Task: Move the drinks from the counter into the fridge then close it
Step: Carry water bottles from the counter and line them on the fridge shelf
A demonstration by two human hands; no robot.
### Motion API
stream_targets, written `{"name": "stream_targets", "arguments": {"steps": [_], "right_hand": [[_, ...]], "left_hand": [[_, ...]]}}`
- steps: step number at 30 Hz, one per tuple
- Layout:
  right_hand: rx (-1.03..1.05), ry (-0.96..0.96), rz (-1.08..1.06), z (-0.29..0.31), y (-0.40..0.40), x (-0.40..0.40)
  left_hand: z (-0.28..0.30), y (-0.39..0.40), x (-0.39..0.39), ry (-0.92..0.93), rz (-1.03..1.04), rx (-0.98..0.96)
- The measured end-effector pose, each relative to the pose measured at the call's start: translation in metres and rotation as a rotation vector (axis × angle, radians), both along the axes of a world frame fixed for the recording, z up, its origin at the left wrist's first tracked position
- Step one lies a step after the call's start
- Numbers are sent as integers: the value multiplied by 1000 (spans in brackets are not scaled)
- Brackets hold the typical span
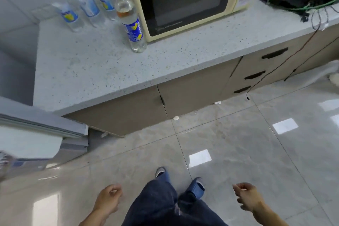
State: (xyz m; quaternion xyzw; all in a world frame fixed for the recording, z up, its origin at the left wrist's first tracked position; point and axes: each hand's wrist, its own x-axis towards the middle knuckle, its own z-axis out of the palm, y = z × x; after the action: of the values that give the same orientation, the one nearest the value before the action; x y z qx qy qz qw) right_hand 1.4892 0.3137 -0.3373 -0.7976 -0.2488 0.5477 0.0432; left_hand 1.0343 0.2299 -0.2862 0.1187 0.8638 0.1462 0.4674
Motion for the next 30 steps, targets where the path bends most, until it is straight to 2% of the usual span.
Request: {"name": "stream_targets", "arguments": {"steps": [2, 6, 10, 16, 20, 23, 30], "right_hand": [[1, 12, 67, -2, 32, -6], [13, 23, 196, 1, 88, -33], [50, 56, 267, 14, 128, -66], [46, 57, 316, 38, 169, -120], [126, 92, 389, 60, 198, -172], [226, 137, 527, 86, 222, -218], [495, 397, 782, 154, 302, -326]], "left_hand": [[1, -5, 8, -27, 47, 6], [-2, -13, 16, -9, 12, -15], [-9, -10, 8, -35, 158, -30], [-23, 29, -14, -20, 114, -44], [-14, 95, -27, -74, 185, 94], [5, 146, -36, -86, 174, 239], [76, 252, -58, -50, 157, 584]]}}
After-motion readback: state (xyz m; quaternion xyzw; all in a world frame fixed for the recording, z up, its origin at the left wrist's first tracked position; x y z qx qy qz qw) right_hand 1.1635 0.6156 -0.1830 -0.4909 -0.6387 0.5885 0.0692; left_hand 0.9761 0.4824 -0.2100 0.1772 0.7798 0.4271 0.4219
